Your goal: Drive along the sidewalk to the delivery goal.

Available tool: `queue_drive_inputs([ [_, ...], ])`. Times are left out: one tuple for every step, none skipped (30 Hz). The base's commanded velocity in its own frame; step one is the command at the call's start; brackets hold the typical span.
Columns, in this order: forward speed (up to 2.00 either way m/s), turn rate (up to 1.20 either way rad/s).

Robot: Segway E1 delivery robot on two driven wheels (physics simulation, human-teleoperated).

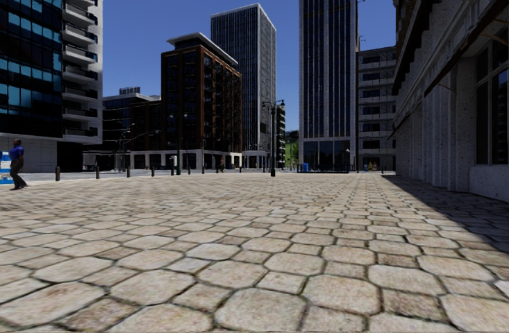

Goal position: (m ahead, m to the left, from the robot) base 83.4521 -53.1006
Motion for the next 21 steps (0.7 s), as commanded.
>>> queue_drive_inputs([
  [2.0,0.0],
  [2.0,0.0],
  [2.0,0.0],
  [2.0,0.0],
  [2.0,0.0],
  [2.0,0.0],
  [2.0,0.0],
  [2.0,0.0],
  [2.0,0.0],
  [2.0,0.0],
  [2.0,0.0],
  [2.0,0.0],
  [2.0,0.0],
  [2.0,0.0],
  [2.0,0.0],
  [2.0,0.0],
  [2.0,0.0],
  [2.0,0.0],
  [2.0,0.0],
  [2.0,0.0],
  [2.0,0.0],
])
